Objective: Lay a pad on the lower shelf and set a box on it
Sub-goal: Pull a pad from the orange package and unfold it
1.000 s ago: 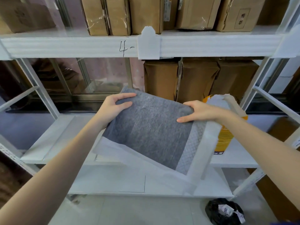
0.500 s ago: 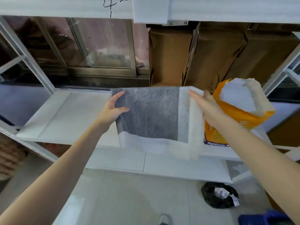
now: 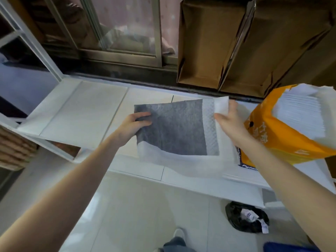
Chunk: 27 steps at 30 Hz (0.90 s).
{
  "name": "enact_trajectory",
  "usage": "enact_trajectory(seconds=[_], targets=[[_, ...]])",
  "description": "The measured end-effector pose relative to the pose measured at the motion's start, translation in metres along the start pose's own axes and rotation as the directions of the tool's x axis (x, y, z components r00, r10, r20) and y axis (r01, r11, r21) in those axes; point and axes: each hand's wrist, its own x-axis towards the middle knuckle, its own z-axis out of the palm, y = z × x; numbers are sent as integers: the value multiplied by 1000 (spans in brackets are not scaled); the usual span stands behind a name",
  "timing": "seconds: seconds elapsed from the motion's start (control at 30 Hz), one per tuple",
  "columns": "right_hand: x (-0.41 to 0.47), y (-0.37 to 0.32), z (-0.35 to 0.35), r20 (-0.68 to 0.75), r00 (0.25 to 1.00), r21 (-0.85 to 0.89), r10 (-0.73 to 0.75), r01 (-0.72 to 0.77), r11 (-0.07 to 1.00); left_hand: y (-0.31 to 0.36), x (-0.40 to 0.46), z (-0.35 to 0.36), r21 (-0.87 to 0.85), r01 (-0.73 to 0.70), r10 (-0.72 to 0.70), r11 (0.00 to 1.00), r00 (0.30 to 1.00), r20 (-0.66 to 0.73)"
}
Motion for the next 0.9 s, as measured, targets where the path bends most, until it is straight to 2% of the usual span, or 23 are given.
enact_trajectory(seconds=[0.07,0.13,0.17,0.23,0.3,0.37,0.43,0.63,0.9], targets=[[2,2,5,-22,997,-56,-75,74,996,-1,1,7,-73,63,-56,995,994,99],[5,4,9,-44,993,-90,-107,103,991,-4,4,10,-49,42,-33,998,985,167],[8,5,12,-45,994,-99,-103,98,990,-7,7,11,-24,8,-4,1000,986,166],[15,11,18,-63,995,-102,-77,70,992,-11,15,12,62,-59,54,996,996,72],[23,16,24,-107,993,-109,-48,36,993,-17,28,11,208,-102,115,973,992,-51],[32,22,30,-146,989,-118,-9,-8,993,-25,44,9,340,-112,159,934,981,-111],[44,31,36,-152,988,-125,29,-49,991,-32,60,7,417,-113,166,902,981,-95],[78,64,52,-158,976,-149,150,-173,973,-59,103,4,627,-215,185,749,976,114],[85,97,68,-80,987,-178,138,-151,973,-98,130,0,696,-193,221,691,974,51]])
